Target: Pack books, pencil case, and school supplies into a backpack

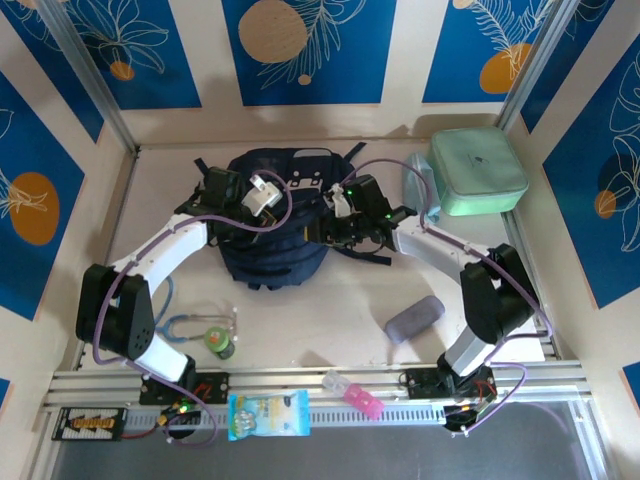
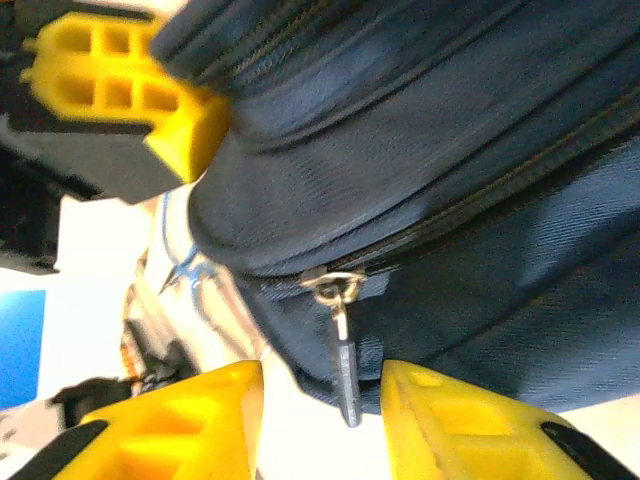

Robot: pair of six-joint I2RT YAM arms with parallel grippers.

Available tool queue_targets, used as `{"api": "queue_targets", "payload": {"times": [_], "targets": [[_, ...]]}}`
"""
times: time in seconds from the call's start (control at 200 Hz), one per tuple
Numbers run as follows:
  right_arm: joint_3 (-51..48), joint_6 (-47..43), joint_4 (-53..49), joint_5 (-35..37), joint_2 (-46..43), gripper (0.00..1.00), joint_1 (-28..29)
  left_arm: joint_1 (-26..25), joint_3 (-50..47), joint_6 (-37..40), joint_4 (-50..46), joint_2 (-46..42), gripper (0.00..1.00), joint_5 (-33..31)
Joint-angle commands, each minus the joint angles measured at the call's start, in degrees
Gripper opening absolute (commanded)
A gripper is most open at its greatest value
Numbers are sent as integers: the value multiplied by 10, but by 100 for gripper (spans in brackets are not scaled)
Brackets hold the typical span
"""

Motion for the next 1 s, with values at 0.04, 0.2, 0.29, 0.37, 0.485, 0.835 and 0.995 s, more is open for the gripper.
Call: {"api": "queue_targets", "payload": {"times": [0.04, 0.2, 0.29, 0.37, 0.485, 0.835, 0.995], "targets": [[25, -72, -58, 161, -30, 44, 25, 5, 27, -3, 11, -5, 0, 10], [37, -133, -69, 258, -37, 44, 68, 4, 27, -8, 16, -5, 0, 15], [44, -158, -74, 294, -32, 43, 90, 4, 28, -8, 15, -6, 0, 13], [55, -154, -77, 285, -21, 42, 94, 4, 27, -8, 13, -7, 0, 12], [64, -140, -76, 279, -5, 36, 95, 4, 25, -11, 15, -9, 0, 10], [57, -122, -67, 235, 2, 27, 86, 4, 35, -22, 4, -2, 0, 0], [54, -129, -60, 223, 1, 10, 92, 3, 37, -29, 6, -2, 0, 2]]}}
